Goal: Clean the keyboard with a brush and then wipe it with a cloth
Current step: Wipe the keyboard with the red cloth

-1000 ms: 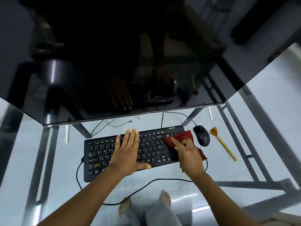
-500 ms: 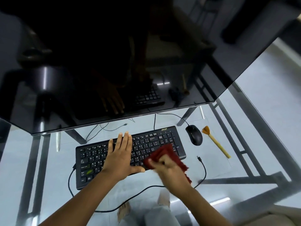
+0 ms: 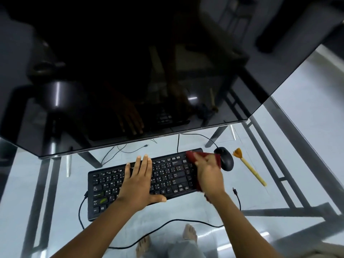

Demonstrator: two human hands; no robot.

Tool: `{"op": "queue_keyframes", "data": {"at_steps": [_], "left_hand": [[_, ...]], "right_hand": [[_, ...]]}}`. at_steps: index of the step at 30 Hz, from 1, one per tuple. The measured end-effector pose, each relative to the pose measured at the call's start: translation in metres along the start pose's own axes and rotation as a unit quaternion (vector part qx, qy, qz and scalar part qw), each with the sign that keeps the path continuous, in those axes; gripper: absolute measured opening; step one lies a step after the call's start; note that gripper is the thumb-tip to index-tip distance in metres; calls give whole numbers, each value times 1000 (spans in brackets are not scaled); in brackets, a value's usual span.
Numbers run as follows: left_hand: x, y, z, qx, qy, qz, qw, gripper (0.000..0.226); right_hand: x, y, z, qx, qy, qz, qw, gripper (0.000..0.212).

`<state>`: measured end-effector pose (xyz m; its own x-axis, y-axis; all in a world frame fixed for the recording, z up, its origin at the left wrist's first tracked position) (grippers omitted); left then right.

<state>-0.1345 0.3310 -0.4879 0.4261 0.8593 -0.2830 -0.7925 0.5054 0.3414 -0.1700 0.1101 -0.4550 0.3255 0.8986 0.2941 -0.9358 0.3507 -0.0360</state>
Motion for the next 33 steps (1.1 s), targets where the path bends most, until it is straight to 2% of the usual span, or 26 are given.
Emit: {"op": "queue_keyframes", "data": {"at_steps": [1,2,3,6,7,8,10,11,12,13,14,16,17,18,20,21,22,23,26,27,29,31,32,33], "left_hand": [[0,0,0,-1,-3,-1,1000,136],[0,0,0,-5,-4,-2,1000,136],[0,0,1,-9,-3,-4,1000,136],[2,-1,0,-19,1,-5,1000,138],[2,-1,1,-20,-1,-6,1000,139],[2,-1,1,-21,-4,-7,1000,139],[3,-1,-2,-17,-12,-6,1000,137],[3,-1,-2,-18,-11,-5,1000,136],[3,-2,-1,-22,-7,-6,1000,137],[2,-2,-1,-25,-5,-7,1000,138],[3,-2,-1,-25,-2,-5,1000,138],[4,-2,-2,-23,3,-1,1000,138],[3,-1,-2,-22,3,-3,1000,138],[3,-1,-1,-23,5,-5,1000,138],[4,0,0,-30,16,-5,999,136],[4,0,0,-32,17,-5,999,136],[4,1,0,-32,15,-7,999,136],[4,1,0,-32,13,-7,999,135],[4,1,0,-30,10,-1,1000,135],[4,1,1,-27,9,-1,1000,135],[3,1,1,-23,5,-2,1000,135],[4,2,-1,-18,1,-4,1000,135],[4,2,-1,-17,1,-5,1000,134],[4,2,-1,-18,1,-5,1000,134]], "right_hand": [[-14,-8,1,-11,7,-70,997,40],[-10,-10,-4,-6,25,-91,996,41],[12,-10,-13,11,36,-68,997,44],[87,11,-36,66,1,153,986,41],[84,7,-32,80,-25,162,983,37],[66,-3,-26,75,-45,124,988,35],[4,-25,-11,15,-12,-39,999,38],[-10,-25,-7,-2,35,-83,996,42],[-5,-21,-10,-12,49,-82,995,46],[19,-15,-14,-5,48,-49,998,49],[51,-5,-24,17,37,27,999,51],[101,21,-42,80,36,186,979,54],[104,23,-43,89,39,234,967,53],[93,14,-36,77,39,227,970,51],[36,-15,-17,24,37,71,996,48],[14,-20,-6,-12,34,-12,999,47],[8,-19,-1,-30,40,-55,997,46],[20,-16,-5,-29,56,-41,997,46],[85,12,-24,47,51,161,985,49],[85,13,-24,65,43,186,979,47],[52,-8,-13,38,43,120,991,44],[11,-22,0,-17,61,-12,998,42],[10,-20,1,-19,68,-33,997,42],[23,-16,-5,-16,74,-15,997,45]]}}
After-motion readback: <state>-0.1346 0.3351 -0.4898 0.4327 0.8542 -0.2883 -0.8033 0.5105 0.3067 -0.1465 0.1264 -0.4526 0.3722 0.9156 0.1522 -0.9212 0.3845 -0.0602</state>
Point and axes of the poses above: each hand's wrist, its own y-axis away from the middle knuckle, its own z-axis out of the back of the hand, x = y × z, the point moved 10 cm from there along -y, towards the middle knuckle, and after that the axes turned 7 degrees about y, right-handed, at the moved point
